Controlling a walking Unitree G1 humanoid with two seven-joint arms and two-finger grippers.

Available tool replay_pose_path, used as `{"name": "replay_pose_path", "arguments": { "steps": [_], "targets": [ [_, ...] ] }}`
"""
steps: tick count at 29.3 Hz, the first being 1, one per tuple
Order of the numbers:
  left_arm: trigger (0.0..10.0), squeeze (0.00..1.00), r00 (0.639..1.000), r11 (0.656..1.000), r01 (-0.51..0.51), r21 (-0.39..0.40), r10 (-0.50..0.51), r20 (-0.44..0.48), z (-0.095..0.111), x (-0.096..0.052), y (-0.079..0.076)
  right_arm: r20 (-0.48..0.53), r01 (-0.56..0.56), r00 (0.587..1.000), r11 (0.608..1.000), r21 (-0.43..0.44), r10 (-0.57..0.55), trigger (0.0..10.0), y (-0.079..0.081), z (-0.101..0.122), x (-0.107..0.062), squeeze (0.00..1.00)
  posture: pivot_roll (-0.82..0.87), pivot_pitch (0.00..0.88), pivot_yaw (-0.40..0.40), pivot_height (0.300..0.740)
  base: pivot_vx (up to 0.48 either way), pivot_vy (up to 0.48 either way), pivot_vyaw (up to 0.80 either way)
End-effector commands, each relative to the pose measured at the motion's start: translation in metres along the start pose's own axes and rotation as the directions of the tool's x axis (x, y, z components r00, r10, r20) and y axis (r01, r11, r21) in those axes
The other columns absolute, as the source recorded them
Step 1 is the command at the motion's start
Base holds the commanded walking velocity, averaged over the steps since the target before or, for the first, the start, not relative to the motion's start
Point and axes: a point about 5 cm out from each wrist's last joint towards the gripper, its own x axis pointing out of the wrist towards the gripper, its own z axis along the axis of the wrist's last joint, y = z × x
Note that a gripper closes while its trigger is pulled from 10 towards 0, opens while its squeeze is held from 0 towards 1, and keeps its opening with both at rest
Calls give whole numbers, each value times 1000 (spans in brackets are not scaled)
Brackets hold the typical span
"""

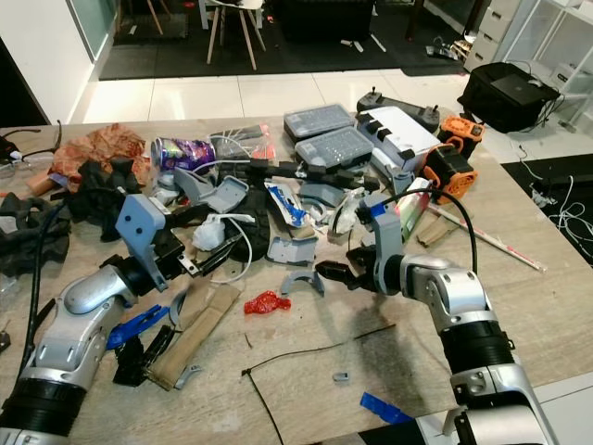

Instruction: Picking trash to rubbish bin

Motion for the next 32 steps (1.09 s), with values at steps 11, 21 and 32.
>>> {"name": "replay_pose_path", "arguments": {
  "steps": [11,21,32],
  "targets": [
    [10000,0,999,999,46,26,-46,-12,5,4,-8,116,-20,993,998,62,13,10000,-12,11,11,0,11,0,-32,740,0,0,0],
    [10000,0,998,997,65,32,-65,-15,7,5,-12,80,-87,994,993,78,80,10000,-11,9,22,0,27,0,-28,740,0,0,0],
    [10000,0,997,997,71,32,-70,-19,8,4,-15,-14,-124,992,992,16,124,10000,-14,9,25,0,35,0,-33,740,0,0,0]
  ]
}}
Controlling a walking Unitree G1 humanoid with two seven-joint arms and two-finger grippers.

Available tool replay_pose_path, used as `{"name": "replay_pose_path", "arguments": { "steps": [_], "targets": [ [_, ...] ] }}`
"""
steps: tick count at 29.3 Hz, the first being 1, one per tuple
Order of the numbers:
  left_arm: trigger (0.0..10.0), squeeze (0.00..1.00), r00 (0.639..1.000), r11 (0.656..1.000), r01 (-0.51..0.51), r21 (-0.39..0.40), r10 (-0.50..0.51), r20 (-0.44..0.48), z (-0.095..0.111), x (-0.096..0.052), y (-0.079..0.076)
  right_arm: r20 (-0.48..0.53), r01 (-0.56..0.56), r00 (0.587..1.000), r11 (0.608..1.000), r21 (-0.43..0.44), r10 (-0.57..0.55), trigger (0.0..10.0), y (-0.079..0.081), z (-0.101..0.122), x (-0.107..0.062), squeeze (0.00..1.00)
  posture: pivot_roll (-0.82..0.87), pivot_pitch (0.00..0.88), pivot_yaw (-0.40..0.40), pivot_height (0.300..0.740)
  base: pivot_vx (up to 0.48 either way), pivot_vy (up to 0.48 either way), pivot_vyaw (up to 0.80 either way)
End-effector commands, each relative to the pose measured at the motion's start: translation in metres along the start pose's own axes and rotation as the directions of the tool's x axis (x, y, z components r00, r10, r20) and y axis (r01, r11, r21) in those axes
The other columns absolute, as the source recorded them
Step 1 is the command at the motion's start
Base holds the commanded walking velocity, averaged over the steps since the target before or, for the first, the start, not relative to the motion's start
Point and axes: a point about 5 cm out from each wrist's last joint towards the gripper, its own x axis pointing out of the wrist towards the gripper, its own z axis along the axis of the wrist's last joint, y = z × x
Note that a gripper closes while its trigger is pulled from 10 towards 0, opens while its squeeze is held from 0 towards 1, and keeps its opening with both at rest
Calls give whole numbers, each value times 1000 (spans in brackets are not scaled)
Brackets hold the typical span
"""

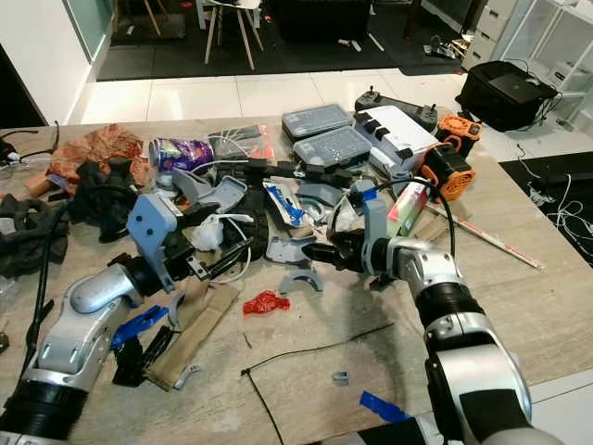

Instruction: Picking trash to rubbish bin

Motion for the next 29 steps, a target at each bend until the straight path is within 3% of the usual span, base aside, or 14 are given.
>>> {"name": "replay_pose_path", "arguments": {
  "steps": [1,9,16,20,29],
  "targets": [
    [10000,0,1000,1000,17,15,-17,-17,1,-1,-2,-23,18,1000,1000,6,-17,10000,-4,-4,-1,0,35,0,-33,740,0,0,0],
    [10000,0,1000,1000,25,17,-25,-16,3,-1,-3,8,-107,994,994,7,107,10000,5,3,5,0,42,0,-29,740,0,0,0],
    [10000,0,999,999,29,17,-29,-15,4,-1,-6,58,-241,968,969,-50,244,10000,17,21,4,0,53,0,-30,740,0,0,0],
    [10000,0,999,999,29,16,-29,-13,4,-1,-6,46,-235,970,970,-67,238,10000,17,22,4,0,50,0,-31,740,0,0,0],
    [10000,0,999,999,36,12,-36,-16,4,0,-9,-93,-194,978,979,-62,188,10000,11,10,3,0,46,0,-34,740,0,0,0]
  ]
}}
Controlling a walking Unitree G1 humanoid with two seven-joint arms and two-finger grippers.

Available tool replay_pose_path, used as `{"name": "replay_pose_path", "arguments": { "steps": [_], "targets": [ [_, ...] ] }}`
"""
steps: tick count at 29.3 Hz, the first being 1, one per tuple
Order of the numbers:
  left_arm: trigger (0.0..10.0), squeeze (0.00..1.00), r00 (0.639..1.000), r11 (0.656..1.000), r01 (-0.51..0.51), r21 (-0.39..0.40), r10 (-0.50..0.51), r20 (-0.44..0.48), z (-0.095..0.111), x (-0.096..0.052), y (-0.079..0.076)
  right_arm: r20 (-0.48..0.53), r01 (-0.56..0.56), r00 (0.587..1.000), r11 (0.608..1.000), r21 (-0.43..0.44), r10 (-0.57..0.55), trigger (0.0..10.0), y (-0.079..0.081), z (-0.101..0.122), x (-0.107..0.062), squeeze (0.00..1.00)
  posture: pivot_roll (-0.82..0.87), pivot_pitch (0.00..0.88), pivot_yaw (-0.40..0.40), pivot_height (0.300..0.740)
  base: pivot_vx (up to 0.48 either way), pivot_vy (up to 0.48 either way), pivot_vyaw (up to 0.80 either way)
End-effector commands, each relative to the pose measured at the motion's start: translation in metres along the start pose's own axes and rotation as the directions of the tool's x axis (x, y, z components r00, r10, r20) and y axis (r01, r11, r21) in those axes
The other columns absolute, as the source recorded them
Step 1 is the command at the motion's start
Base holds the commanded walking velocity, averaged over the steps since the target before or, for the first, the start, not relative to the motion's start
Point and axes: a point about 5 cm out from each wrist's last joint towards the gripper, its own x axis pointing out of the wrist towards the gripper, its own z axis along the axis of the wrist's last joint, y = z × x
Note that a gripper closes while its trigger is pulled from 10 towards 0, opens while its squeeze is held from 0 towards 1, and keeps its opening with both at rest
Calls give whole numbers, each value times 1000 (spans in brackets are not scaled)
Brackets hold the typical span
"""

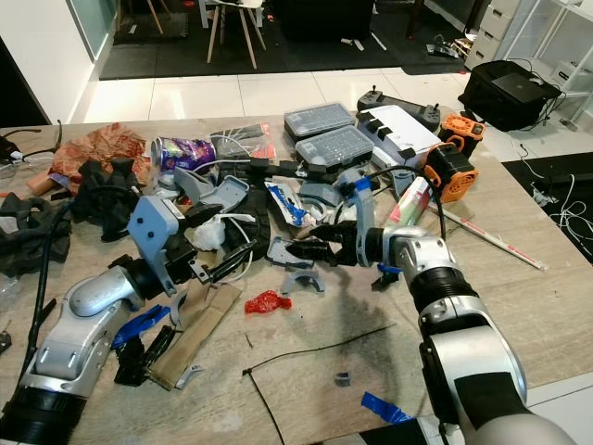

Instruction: Picking trash to rubbish bin

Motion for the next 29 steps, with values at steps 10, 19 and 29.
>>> {"name": "replay_pose_path", "arguments": {
  "steps": [10,19,29],
  "targets": [
    [10000,0,999,1000,30,-2,-30,-25,-3,1,-7,-56,98,994,995,10,-97,10000,-8,-3,-3,0,46,0,-34,740,0,0,0],
    [10000,0,999,999,35,-4,-35,-24,-3,1,-8,-14,109,994,994,28,-108,0,-8,1,-3,0,48,0,-33,740,0,0,0],
    [10000,0,999,999,41,-7,-42,-24,-4,1,-9,-7,111,994,993,35,-111,0,-9,1,-1,0,48,0,-33,740,0,0,0]
  ]
}}
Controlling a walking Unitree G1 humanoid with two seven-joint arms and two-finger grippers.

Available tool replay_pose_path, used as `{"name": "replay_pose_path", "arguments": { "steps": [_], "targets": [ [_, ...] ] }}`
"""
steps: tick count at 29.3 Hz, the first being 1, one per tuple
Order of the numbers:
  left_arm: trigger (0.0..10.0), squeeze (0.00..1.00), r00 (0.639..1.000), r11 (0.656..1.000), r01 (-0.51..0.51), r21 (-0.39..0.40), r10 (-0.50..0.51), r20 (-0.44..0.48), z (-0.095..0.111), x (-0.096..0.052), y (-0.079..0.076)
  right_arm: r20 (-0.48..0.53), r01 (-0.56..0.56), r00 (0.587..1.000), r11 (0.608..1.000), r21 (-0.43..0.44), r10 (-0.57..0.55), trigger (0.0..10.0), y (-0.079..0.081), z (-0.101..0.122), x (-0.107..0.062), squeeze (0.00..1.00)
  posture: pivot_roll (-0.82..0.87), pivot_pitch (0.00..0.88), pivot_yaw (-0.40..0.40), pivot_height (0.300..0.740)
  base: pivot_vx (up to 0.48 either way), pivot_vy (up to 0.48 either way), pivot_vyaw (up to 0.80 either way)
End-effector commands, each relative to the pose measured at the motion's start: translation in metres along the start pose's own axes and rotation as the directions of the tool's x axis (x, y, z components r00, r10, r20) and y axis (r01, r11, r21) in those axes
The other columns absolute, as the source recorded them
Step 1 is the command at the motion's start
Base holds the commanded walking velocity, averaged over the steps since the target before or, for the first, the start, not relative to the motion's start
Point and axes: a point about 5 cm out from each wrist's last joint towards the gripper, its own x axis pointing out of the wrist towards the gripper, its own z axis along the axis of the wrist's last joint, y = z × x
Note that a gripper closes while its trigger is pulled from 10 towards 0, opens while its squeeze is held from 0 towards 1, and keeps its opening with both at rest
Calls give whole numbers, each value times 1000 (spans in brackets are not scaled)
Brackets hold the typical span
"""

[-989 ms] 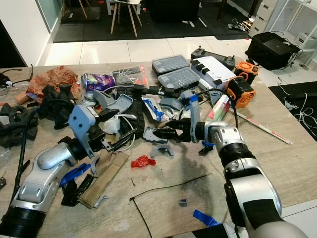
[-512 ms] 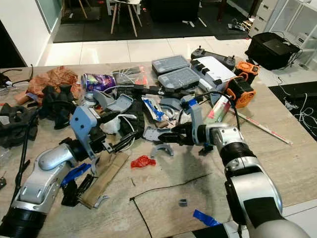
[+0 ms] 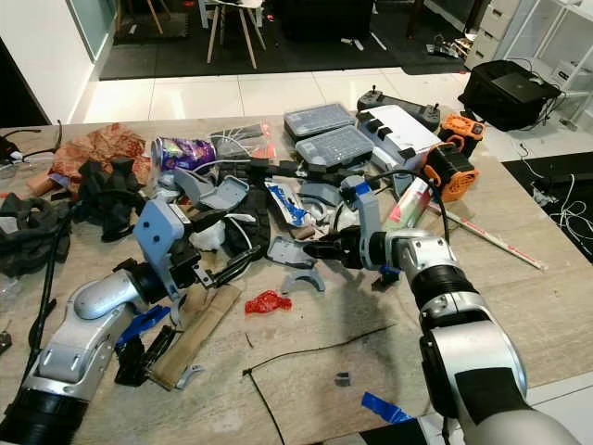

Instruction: Picking trash to rubbish bin

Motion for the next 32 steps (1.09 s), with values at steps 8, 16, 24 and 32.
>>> {"name": "replay_pose_path", "arguments": {
  "steps": [8,16,24,32],
  "targets": [
    [10000,0,1000,1000,23,2,-23,-17,-2,0,-4,4,-1,1000,1000,-3,1,0,0,2,1,0,48,0,-34,740,0,0,0],
    [10000,0,1000,1000,21,1,-21,-15,-2,-1,-4,55,-28,998,999,-24,29,0,1,9,-2,0,48,0,-34,740,0,0,0],
    [10000,0,998,998,-5,-58,8,55,4,2,-2,265,-295,912,950,-101,312,0,18,41,-27,0,41,0,-38,740,0,0,0],
    [10000,0,992,991,-34,-128,49,115,8,6,-2,314,-354,869,924,-142,382,0,26,39,-43,0,33,0,-41,740,0,0,0]
  ]
}}
